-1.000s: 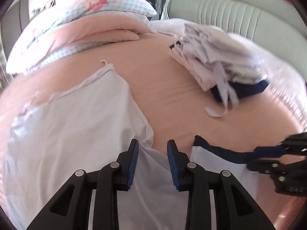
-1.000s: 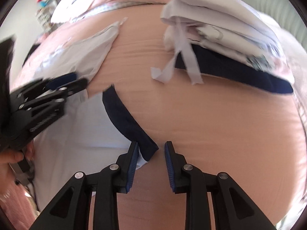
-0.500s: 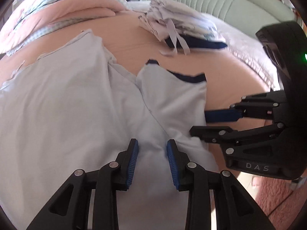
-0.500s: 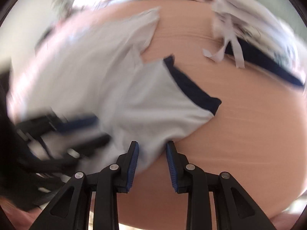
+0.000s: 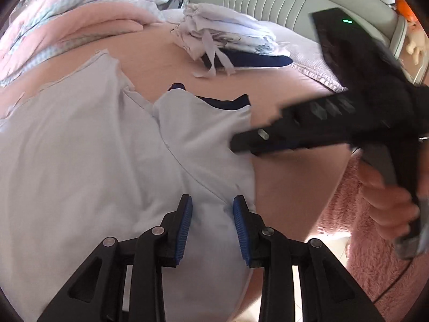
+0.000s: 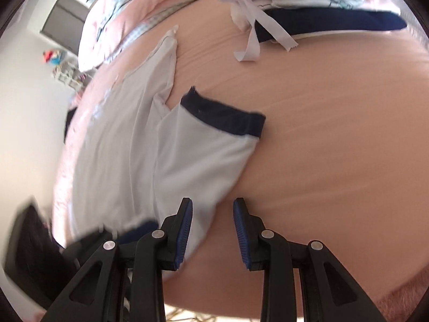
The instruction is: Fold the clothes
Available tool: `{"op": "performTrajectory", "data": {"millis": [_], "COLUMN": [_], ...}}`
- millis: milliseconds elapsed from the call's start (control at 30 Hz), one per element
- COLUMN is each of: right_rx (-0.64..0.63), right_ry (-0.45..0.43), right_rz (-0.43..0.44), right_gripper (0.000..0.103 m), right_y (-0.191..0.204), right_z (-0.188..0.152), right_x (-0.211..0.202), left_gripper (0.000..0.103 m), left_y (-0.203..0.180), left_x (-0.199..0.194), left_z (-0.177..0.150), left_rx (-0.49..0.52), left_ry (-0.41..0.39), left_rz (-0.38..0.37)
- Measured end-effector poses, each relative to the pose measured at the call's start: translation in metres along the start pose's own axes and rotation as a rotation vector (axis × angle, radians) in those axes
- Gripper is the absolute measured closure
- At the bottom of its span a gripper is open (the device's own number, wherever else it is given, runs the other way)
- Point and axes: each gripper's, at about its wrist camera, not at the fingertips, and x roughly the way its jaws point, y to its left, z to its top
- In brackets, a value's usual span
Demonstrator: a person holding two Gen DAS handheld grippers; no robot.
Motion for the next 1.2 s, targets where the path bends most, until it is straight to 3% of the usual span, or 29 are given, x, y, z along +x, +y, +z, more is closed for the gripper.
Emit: {"op": "performTrajectory", "data": {"millis": [133, 167, 200, 233, 533, 567, 633, 733, 867, 967, 1200], "right_rx": [0.054, 0.054, 0.028, 0.003, -0.108, -0.097, -0.044, 0.11, 0.106, 0.055, 0.052], "right_ry": [-0.019, -0.026, -0.037, -0.047, -0.208, -0.212, -0.139, -0.016, -0.039, -0.073, -0.137], "right_rz": [0.054, 0.052, 0.019, -0.013, -0.171, -0.176, -0.111, 0.036, 0.057, 0.011, -0.125], "right_gripper": [0.073, 0.08, 0.093, 0.098, 0.102, 0.102, 0.101, 0.098, 0.066, 0.064, 0.064], "right_y": [0.004, 0.013, 0.017, 0.022, 0.043, 0.041, 0.033, 0.016, 0.028, 0.039, 0.028], "right_z": [0.021, 0.03, 0.031, 0.032, 0.028, 0.028, 0.032, 0.03, 0.038, 0.049, 0.038], "right_x": [0.023, 0.035, 0.037, 0.04, 0.008, 0.006, 0.016, 0.031, 0.048, 0.069, 0.014], "left_gripper": [0.074, 0.074, 0.074, 0.074, 0.073, 0.073, 0.073, 0.073, 0.072, 0.072, 0.071], "left_y": [0.009, 0.014, 0.019, 0.022, 0.044, 0.047, 0.052, 0.056, 0.061, 0.067, 0.075], "left_x": [-0.006, -0.008, -0.009, -0.011, -0.021, -0.021, -0.02, -0.024, -0.03, -0.031, -0.044], "left_z": [-0.006, -0.006, -0.006, -0.006, -0.005, -0.005, -0.006, -0.008, -0.009, -0.01, -0.017], "left_rx": [-0.037, -0.069, -0.101, -0.133, -0.243, -0.254, -0.272, -0.282, -0.288, -0.3, -0.312], "left_ry": [0.004, 0.001, -0.004, -0.013, -0.03, -0.029, -0.024, -0.027, -0.049, -0.046, -0.058], "left_rz": [-0.064, -0.088, -0.109, -0.118, -0.11, -0.113, -0.112, -0.109, -0.091, -0.084, -0.065]}}
